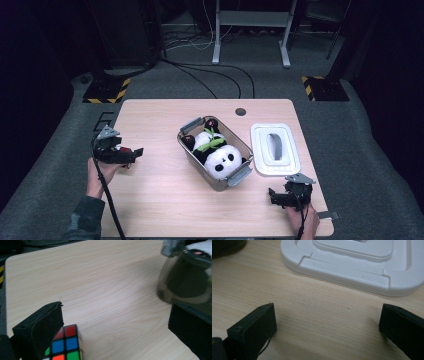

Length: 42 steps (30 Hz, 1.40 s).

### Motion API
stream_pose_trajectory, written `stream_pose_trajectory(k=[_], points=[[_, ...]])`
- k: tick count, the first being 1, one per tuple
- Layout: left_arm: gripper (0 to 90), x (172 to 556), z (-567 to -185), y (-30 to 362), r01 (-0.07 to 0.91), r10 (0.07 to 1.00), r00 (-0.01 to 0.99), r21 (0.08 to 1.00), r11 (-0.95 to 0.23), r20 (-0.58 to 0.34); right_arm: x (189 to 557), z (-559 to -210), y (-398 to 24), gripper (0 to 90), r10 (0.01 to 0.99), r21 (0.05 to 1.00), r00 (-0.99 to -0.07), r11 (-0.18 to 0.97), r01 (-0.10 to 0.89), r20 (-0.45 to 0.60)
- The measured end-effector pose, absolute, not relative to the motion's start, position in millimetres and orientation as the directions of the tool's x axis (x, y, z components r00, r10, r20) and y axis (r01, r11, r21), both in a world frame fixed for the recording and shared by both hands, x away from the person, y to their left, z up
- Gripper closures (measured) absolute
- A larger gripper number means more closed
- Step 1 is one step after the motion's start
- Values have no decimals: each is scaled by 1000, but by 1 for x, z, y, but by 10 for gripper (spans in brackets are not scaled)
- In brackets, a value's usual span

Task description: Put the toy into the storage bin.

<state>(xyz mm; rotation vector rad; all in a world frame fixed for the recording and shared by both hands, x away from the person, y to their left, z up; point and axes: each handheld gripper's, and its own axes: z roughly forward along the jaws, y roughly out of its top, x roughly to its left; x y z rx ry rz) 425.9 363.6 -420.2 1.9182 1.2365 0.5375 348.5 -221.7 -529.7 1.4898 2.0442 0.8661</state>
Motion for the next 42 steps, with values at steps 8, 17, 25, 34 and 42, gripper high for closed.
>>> stream_pose_trajectory(k=[8, 17, 25, 34, 42], points=[[0, 433, -441, 380, 602, 929, 367, 772, -203, -42, 349, -530, -222, 4, 952, 720, -305, 214, 660, -4], [0, 444, -462, 397, 645, 949, 309, 748, -156, -68, 349, -530, -222, 4, 952, 720, -305, 214, 660, -4], [0, 452, -479, 406, 675, 957, 275, 727, -121, -96, 349, -530, -222, 4, 953, 720, -304, 213, 660, -3], [3, 456, -497, 406, 701, 954, 279, 702, -127, -107, 349, -530, -222, 4, 953, 720, -304, 213, 660, -3], [195, 455, -504, 404, 693, 947, 308, 704, -154, -96, 349, -530, -222, 4, 953, 720, -304, 213, 660, -3]])
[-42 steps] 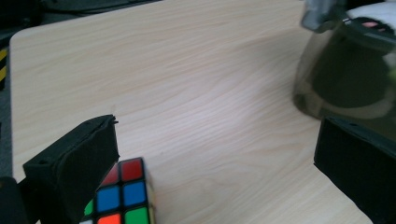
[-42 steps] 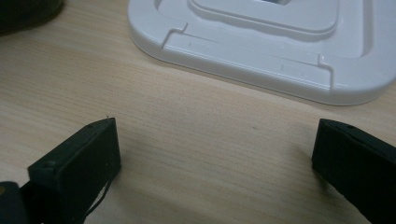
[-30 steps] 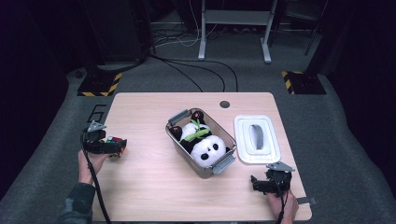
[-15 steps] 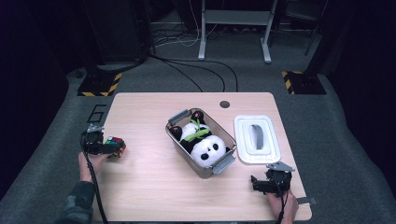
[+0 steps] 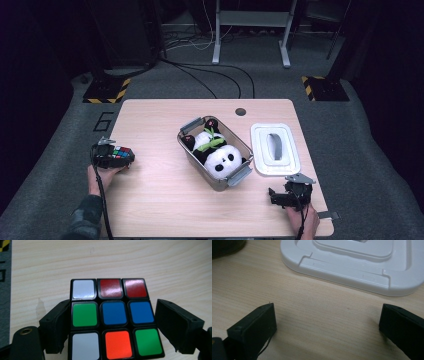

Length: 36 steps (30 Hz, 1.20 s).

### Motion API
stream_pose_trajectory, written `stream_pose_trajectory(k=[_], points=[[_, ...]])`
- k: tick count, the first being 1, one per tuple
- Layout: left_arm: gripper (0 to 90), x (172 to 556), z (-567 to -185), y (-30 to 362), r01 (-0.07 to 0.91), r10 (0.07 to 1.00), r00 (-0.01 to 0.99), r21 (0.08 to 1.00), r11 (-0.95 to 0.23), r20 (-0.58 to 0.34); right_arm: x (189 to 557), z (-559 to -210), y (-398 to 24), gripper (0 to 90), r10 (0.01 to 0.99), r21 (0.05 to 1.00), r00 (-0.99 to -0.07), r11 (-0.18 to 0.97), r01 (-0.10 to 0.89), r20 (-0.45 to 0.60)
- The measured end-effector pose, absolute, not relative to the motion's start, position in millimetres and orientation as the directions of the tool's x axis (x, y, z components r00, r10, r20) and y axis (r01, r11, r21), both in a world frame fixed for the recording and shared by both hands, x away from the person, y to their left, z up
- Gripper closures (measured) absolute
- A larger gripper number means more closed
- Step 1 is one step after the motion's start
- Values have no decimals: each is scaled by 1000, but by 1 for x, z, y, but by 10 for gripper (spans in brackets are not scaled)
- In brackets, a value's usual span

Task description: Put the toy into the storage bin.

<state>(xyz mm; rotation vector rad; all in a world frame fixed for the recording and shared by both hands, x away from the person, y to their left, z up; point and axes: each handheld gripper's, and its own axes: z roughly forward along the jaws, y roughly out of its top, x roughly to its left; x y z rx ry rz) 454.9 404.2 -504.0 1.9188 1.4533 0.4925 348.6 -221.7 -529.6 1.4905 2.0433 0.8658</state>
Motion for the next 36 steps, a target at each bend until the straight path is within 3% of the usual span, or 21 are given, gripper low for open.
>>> stream_pose_trajectory(k=[2, 7, 13, 36], points=[[287, 454, -507, 405, 696, 944, 315, 700, -163, -93, 349, -530, -222, 4, 953, 720, -304, 213, 660, -3], [336, 452, -506, 403, 687, 951, 302, 706, -171, -64, 349, -530, -222, 4, 953, 720, -304, 213, 660, -3], [338, 448, -502, 402, 676, 947, 310, 720, -154, -88, 349, -530, -222, 4, 952, 720, -305, 213, 660, -3], [338, 423, -445, 369, 599, 903, 429, 755, -265, -24, 349, -530, -222, 4, 953, 720, -304, 213, 660, -3]])
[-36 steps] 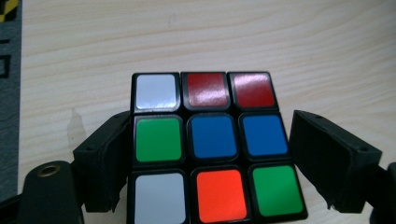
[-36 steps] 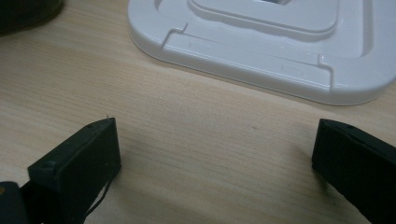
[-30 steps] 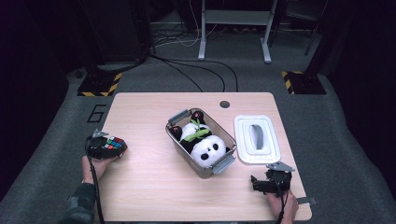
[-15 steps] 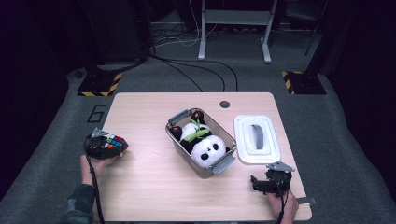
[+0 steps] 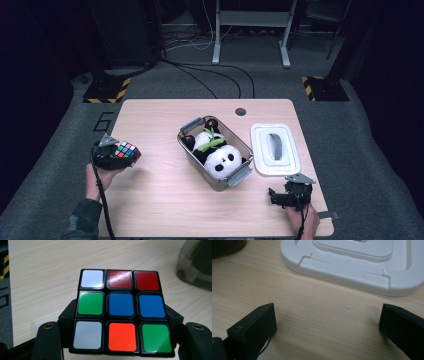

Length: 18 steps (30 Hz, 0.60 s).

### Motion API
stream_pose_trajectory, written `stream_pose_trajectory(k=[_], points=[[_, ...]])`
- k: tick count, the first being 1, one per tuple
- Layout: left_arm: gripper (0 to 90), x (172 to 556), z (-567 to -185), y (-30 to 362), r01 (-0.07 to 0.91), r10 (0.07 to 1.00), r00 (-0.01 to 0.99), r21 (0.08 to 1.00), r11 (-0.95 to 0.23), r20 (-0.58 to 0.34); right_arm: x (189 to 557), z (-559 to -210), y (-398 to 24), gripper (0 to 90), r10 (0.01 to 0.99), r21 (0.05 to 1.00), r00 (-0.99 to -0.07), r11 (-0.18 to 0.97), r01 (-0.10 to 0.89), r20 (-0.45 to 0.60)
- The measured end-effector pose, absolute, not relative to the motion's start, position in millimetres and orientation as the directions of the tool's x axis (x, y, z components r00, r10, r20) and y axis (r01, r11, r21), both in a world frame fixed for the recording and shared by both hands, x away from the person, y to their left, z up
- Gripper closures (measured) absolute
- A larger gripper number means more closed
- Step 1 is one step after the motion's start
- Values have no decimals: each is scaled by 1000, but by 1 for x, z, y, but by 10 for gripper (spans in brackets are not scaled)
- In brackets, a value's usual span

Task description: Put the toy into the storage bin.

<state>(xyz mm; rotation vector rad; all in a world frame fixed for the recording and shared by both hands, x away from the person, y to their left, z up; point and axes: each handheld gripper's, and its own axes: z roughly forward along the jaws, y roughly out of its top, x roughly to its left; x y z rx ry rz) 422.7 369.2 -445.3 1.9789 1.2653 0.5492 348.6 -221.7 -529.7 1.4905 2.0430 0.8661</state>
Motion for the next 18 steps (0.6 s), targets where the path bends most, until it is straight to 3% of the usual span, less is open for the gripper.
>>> stream_pose_trajectory(k=[18], points=[[338, 417, -404, 341, 541, 861, 508, 769, -341, 24, 349, -530, -222, 4, 953, 721, -304, 213, 660, -3]])
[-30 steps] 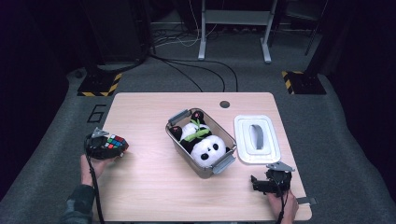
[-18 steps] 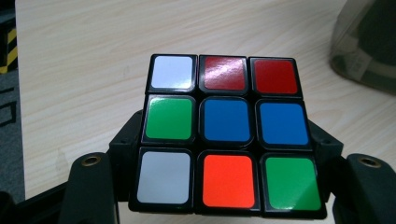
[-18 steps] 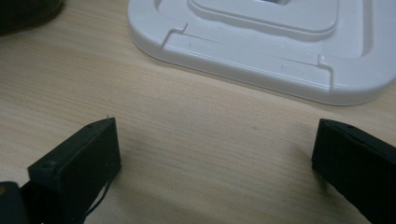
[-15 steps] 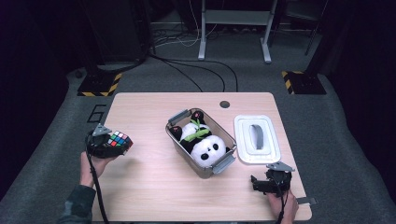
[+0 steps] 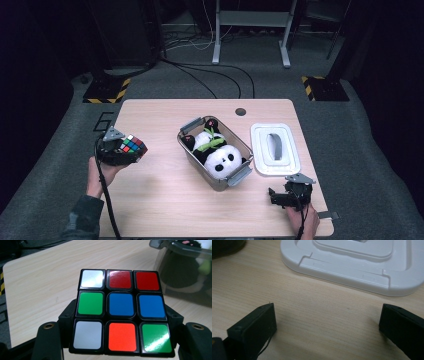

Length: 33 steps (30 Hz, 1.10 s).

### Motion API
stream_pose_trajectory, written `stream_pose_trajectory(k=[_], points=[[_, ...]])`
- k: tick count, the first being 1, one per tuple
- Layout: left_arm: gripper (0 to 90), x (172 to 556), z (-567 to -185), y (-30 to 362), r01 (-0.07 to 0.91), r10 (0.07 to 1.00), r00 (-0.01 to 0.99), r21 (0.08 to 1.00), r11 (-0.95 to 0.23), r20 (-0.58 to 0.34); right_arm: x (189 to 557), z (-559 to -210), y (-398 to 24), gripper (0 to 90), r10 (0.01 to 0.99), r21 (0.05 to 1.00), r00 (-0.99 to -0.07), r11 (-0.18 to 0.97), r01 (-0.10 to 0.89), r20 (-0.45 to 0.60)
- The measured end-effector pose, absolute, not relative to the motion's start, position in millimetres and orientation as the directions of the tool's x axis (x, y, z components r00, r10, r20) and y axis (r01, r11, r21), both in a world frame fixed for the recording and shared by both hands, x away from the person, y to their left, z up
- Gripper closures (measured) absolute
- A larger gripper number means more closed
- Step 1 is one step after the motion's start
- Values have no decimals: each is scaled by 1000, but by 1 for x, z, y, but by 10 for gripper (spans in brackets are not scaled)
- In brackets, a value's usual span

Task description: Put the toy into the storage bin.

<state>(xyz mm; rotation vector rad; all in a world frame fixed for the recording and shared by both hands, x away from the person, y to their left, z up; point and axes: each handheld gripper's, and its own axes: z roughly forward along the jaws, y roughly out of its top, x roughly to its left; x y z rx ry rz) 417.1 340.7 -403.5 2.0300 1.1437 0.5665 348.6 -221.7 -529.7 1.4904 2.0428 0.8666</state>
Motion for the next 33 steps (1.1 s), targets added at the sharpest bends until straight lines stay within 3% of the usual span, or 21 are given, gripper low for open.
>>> stream_pose_trajectory(k=[33], points=[[338, 425, -349, 299, 454, 788, 610, 777, -437, 86, 349, -530, -222, 4, 952, 720, -305, 214, 660, -4]])
